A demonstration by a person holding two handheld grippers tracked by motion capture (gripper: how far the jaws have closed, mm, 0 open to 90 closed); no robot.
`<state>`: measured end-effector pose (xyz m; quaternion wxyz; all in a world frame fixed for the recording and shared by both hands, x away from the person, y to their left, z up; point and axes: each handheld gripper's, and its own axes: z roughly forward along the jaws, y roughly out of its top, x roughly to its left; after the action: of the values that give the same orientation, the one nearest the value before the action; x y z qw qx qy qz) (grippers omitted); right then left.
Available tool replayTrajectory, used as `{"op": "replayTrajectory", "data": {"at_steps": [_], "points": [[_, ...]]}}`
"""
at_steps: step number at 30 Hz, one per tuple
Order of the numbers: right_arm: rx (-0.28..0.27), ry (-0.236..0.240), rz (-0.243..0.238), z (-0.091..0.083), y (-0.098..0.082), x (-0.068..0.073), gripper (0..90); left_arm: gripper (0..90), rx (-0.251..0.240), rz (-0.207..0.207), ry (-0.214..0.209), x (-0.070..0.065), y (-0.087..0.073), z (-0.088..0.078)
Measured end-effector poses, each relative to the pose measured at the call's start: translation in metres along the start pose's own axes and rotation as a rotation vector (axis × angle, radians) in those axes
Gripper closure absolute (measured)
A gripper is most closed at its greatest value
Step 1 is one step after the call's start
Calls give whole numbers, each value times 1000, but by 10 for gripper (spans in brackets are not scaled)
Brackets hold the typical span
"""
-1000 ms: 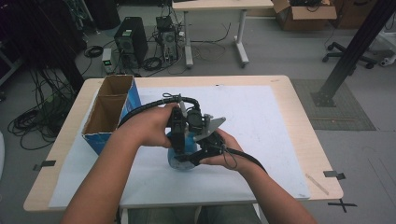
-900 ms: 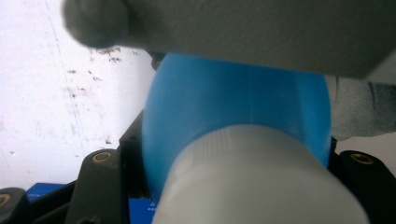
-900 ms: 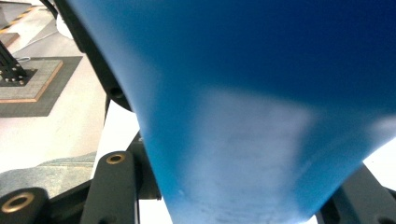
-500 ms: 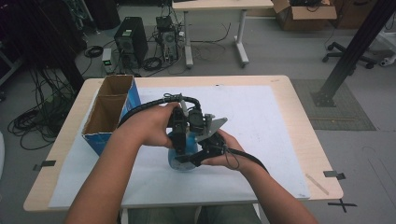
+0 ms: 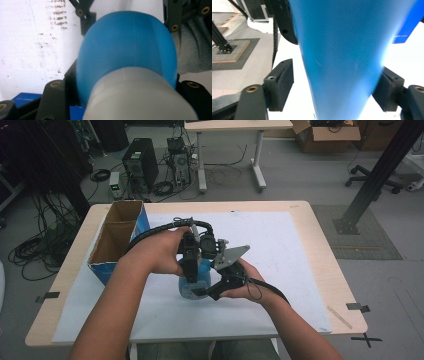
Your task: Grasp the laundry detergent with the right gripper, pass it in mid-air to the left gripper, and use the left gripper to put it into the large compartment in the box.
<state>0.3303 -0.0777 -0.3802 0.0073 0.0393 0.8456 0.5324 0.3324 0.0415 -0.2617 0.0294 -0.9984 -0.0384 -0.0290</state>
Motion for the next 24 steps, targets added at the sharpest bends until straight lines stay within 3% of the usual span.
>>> {"op": "replayTrajectory", "data": {"at_steps": [12, 20, 24], "points": [[-18, -20, 18, -2, -3, -3, 129, 392, -2, 16, 5, 0, -1, -2], [-36, 8, 29, -4, -5, -5, 8, 392, -11, 3, 2, 2, -2, -2], [-44, 5, 34, -8, -7, -6, 7, 392, -9, -3, -4, 3, -3, -2]]}}
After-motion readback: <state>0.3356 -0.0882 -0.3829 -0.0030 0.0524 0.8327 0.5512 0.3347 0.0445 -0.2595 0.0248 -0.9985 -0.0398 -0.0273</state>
